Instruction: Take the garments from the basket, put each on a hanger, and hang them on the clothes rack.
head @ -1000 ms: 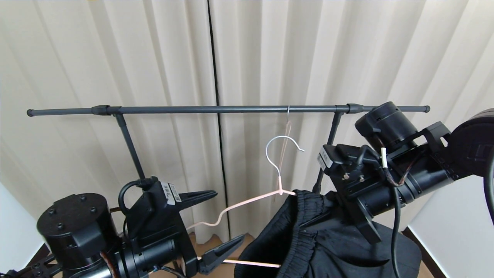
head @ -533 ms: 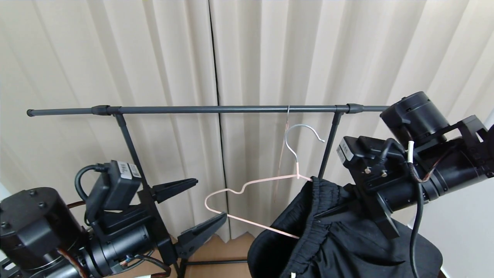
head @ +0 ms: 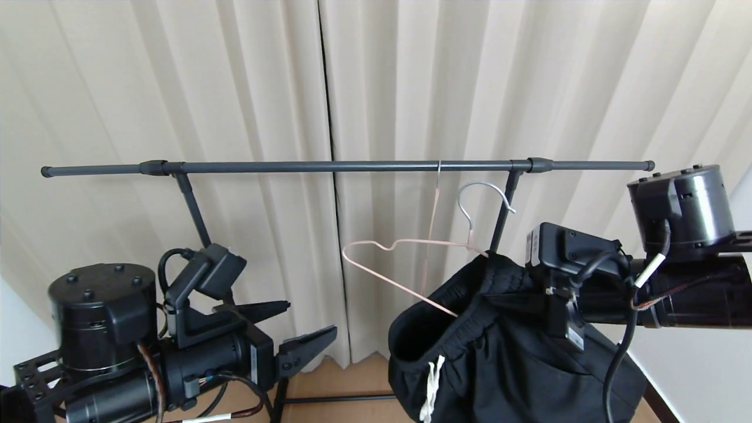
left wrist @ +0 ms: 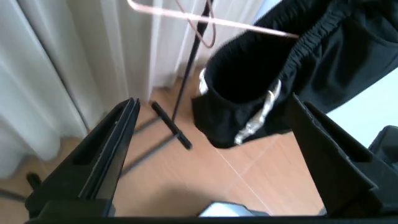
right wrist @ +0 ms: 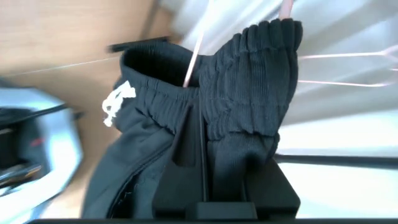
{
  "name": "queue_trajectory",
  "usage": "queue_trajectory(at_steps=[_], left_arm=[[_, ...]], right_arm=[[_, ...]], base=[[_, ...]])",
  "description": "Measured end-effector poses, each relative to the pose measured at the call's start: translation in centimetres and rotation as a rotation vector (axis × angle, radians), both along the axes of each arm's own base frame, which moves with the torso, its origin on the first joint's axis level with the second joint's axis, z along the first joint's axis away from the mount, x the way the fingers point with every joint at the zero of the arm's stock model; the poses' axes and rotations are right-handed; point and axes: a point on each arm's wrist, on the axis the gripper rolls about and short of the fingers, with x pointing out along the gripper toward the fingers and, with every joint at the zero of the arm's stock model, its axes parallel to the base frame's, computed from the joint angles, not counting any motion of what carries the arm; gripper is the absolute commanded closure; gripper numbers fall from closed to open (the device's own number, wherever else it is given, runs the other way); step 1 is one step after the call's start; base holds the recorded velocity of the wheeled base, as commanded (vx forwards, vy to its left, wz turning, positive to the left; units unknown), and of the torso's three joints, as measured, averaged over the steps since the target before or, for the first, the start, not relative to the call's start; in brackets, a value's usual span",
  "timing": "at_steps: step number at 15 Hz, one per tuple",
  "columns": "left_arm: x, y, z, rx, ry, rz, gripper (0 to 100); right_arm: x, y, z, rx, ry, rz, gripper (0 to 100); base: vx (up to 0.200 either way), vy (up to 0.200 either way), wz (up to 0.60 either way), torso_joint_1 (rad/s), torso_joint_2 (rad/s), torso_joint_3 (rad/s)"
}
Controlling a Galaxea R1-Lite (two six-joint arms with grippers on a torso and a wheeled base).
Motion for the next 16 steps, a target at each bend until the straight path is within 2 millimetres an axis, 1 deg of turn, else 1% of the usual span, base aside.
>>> queue_trajectory(at_steps=[1,3,5,7,9,11,13,16], left_arm=[[0.2,-0.8,0.3,0.007,0.051,0.007,0],[0.7,-2.3,0.5,0.023,0.110,0.018,0],[1.5,-3.7,-0.4,0.056,0.154,0.058,0],[2.7,-5.3,-1.7,0.087,0.197,0.111,0],[3.8,-6.6,-2.6,0.089,0.225,0.136,0],[4.5,-7.7,-3.3,0.096,0.239,0.131,0],[4.7,-8.5,-3.9,0.109,0.248,0.118,0],[5.0,-8.9,-4.7,0.132,0.256,0.133,0]], right_arm=[[-0.3,-0.1,-0.7,0.018,-0.067,-0.018,100],[-1.2,-0.5,-1.9,0.045,-0.139,-0.032,100],[-1.9,-0.8,-2.7,0.079,-0.199,-0.033,100],[-2.4,-1.0,-3.4,0.094,-0.219,-0.032,100],[-2.7,-1.2,-3.6,0.094,-0.219,-0.032,100],[-2.9,-1.2,-3.6,0.096,-0.222,-0.030,100],[-3.1,-1.2,-3.5,0.099,-0.226,-0.025,100],[-3.9,-1.1,-3.2,0.110,-0.236,-0.001,100]], base=[[0.000,0.000,0.00,0.000,0.00,0.000],[0.000,0.000,0.00,0.000,0.00,0.000],[0.000,0.000,0.00,0.000,0.00,0.000],[0.000,0.000,0.00,0.000,0.00,0.000],[0.000,0.000,0.00,0.000,0.00,0.000],[0.000,0.000,0.00,0.000,0.00,0.000],[0.000,0.000,0.00,0.000,0.00,0.000],[0.000,0.000,0.00,0.000,0.00,0.000]])
